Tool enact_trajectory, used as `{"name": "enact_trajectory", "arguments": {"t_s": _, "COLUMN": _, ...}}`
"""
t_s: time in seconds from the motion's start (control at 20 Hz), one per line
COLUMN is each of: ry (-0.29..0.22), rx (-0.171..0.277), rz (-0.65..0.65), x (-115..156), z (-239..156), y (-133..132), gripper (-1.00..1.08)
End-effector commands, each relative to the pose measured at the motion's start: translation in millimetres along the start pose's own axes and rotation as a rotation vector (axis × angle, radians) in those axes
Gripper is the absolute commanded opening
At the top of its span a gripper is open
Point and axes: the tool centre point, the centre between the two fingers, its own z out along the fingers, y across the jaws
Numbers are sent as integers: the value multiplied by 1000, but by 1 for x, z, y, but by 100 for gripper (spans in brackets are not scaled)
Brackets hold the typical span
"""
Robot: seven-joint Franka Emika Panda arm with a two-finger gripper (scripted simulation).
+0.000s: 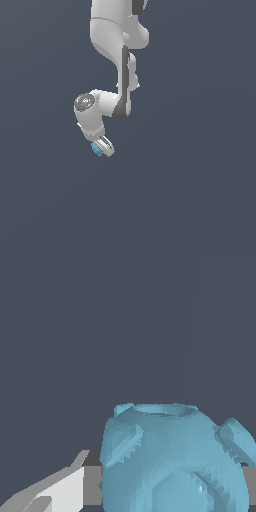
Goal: Pick up the object and move it to a goal position.
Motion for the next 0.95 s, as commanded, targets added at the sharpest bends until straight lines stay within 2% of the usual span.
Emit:
{"name": "enact_trajectory", "arguments": {"t_s": 0.0, "ry": 0, "rx": 0, "rz": -1, "x": 18, "z": -1, "y": -1, "gripper": -100}}
{"name": "enact_trajectory", "arguments": {"t_s": 0.45, "ry": 0, "rx": 0, "rz": 0, "x": 58, "z": -2, "y": -4, "gripper": -100}}
{"name": "enact_trajectory", "arguments": {"t_s": 0.9, "ry": 0, "rx": 0, "rz": 0, "x": 70, "z": -2, "y": -5, "gripper": -100}}
